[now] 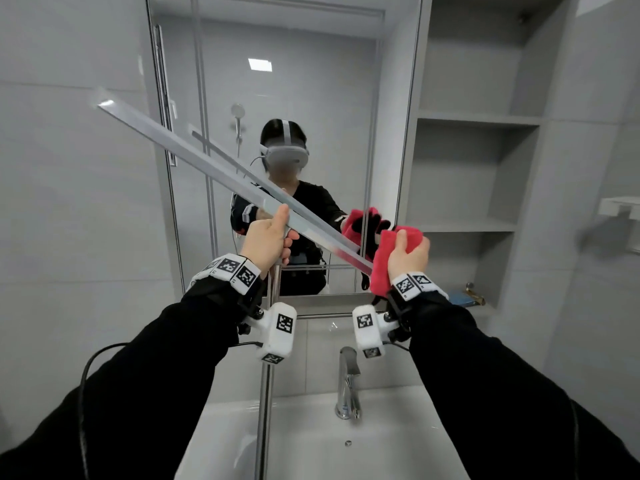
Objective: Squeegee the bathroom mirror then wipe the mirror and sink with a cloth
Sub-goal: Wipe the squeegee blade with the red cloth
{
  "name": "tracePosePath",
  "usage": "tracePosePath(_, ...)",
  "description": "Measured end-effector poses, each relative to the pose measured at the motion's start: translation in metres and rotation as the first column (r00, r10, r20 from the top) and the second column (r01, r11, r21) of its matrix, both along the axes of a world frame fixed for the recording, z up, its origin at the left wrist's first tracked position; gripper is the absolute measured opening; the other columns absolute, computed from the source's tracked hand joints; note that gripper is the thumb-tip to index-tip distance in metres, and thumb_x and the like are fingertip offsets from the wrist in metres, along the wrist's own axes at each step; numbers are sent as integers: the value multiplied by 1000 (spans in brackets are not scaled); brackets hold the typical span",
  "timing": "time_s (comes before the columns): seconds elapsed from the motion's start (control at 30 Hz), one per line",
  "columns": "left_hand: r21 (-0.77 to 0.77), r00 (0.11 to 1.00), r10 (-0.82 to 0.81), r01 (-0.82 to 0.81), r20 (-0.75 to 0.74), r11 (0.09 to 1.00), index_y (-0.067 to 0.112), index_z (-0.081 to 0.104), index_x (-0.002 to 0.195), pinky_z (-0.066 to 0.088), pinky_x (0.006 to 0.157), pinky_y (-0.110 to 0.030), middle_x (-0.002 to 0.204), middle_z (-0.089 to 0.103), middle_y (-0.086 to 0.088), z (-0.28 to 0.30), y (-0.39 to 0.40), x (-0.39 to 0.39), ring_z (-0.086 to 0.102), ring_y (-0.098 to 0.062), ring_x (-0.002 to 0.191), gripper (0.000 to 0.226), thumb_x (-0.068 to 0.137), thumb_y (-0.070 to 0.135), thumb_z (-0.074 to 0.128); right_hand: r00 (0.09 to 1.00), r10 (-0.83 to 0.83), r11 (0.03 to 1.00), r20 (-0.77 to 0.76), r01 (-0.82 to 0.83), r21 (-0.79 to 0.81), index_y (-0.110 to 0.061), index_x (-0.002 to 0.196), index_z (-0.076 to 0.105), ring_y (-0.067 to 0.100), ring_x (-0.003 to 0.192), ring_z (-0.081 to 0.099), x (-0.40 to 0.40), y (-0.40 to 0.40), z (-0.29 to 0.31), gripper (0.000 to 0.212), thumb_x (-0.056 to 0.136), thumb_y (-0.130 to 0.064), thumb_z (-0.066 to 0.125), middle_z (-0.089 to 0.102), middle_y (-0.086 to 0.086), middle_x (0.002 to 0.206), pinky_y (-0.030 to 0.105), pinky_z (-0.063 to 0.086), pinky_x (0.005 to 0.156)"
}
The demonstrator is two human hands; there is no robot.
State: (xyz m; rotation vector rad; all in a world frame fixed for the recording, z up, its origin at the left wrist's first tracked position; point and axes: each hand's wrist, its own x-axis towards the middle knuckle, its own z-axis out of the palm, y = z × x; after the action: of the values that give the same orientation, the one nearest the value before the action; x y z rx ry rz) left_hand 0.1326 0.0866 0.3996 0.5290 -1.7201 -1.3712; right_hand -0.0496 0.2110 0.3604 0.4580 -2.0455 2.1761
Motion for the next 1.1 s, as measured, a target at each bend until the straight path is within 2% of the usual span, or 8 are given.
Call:
tracePosePath(0.13,-17,999,22,-22,-34,1000,-7,63,98,40,37,-19,59,46,-4,1,0,-2,41,-9,37,59,98,45,36,999,-45,987,25,48,-152,-5,118,48,18,83,54,4,11,13,42,96,-41,44,57,2,97,22,39,78)
tracePosePath(0.3,-4,994,-63,63,-90,998,-3,59,92,41,42,-21,60,46,-3,-1,4,-7,44,-11,42,53,100,43,32,992,97,992,-81,-104,-78,-20,95,50,-2,58,53,43,12,0,25,94,-45,47,56,-10,74,4,39,45)
tracePosePath(0.37,27,988,-105,109,-115,994,-2,58,92,44,50,-26,62,47,-5,-2,6,-8,46,-14,47,51,100,42,32,968,243,970,-65,-243,13,-24,98,48,3,58,62,61,8,-12,26,93,-49,45,62,-5,76,14,50,49)
tracePosePath(0.43,103,971,-171,190,-167,976,-1,57,91,46,56,-26,63,47,-5,-5,8,-8,47,-13,50,48,101,39,32,901,433,897,20,-433,92,-23,105,44,21,68,70,77,3,-22,30,93,-51,42,67,7,87,36,60,61)
tracePosePath(0.53,216,928,-249,313,-276,925,3,57,88,42,58,-23,65,43,-2,-12,10,-6,42,-11,55,44,102,34,30,856,515,826,-42,-483,291,-19,114,45,30,88,67,94,-4,-33,37,94,-50,41,63,10,104,49,57,78)
tracePosePath(0.63,307,896,-215,346,-389,886,3,55,85,37,58,-21,64,39,-2,-21,10,-4,40,-9,51,42,103,31,28,779,591,737,-209,-417,532,-17,125,49,26,111,54,102,-10,-43,45,90,-47,51,56,8,121,48,44,98)
tracePosePath(0.8,437,862,-135,376,-488,817,7,51,84,35,60,-21,60,40,1,-36,4,4,37,-9,52,41,103,34,26,749,631,598,-205,-300,743,-24,131,40,25,113,51,108,-11,-50,76,71,-62,66,57,5,121,42,41,101)
tracePosePath(1.1,518,861,-150,422,-486,744,15,56,84,40,51,-19,54,54,9,-47,2,18,44,-2,40,30,98,37,41,709,614,540,-347,-58,840,-15,118,47,34,102,57,120,-22,-56,46,85,-46,54,64,11,107,36,42,88)
